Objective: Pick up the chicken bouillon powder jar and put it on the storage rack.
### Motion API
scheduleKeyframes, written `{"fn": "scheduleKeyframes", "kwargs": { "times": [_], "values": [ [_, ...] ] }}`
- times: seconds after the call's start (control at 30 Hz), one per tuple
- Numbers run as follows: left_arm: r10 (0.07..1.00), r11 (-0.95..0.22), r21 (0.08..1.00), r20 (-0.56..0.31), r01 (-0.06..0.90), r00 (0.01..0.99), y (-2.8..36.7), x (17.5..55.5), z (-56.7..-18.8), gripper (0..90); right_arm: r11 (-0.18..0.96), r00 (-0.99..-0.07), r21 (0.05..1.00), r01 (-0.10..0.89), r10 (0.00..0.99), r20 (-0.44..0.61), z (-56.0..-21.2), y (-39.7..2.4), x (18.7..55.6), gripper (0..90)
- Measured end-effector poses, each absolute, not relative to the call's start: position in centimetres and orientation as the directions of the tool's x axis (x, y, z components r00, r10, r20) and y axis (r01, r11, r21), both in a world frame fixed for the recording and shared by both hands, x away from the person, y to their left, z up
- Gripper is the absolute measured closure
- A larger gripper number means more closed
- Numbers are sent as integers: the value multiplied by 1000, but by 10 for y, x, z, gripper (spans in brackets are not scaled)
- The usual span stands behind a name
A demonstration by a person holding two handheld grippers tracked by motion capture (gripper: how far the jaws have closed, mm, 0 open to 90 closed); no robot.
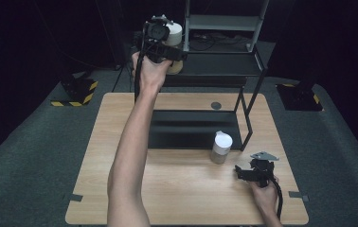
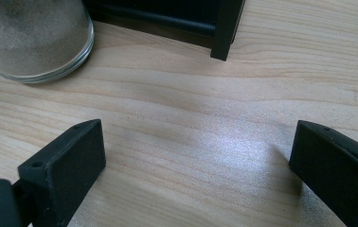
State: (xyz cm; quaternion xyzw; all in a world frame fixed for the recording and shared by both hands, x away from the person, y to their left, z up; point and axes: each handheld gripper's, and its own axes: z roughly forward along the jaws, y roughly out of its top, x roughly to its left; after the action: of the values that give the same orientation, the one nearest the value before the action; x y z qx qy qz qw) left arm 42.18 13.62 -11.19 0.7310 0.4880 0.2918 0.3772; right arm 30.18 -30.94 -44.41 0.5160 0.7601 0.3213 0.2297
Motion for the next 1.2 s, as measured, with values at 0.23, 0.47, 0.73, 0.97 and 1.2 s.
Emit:
{"fn": "scheduleKeyframes", "kwargs": {
  "times": [0.23, 0.47, 0.73, 0.97, 1.2],
  "values": [
    [928, -225, 853, 41, 471, 370, 153, 398, -121, 5, 261, -362, 725, 637, 932, -17, -444, -309, 302, 35],
    [926, -219, 864, 39, 453, 375, 169, 376, -136, 17, 261, -361, 725, 637, 932, -18, -444, -309, 302, 35],
    [918, -237, 863, 49, 446, 393, 181, 357, -159, 25, 260, -361, 726, 637, 932, -17, -444, -309, 302, 35],
    [913, -235, 857, 33, 459, 406, 188, 347, -177, 27, 259, -360, 725, 638, 933, -17, -444, -309, 302, 35],
    [902, -247, 845, 22, 474, 430, 190, 341, -194, 27, 261, -361, 725, 637, 932, -18, -444, -309, 302, 35]
  ]
}}
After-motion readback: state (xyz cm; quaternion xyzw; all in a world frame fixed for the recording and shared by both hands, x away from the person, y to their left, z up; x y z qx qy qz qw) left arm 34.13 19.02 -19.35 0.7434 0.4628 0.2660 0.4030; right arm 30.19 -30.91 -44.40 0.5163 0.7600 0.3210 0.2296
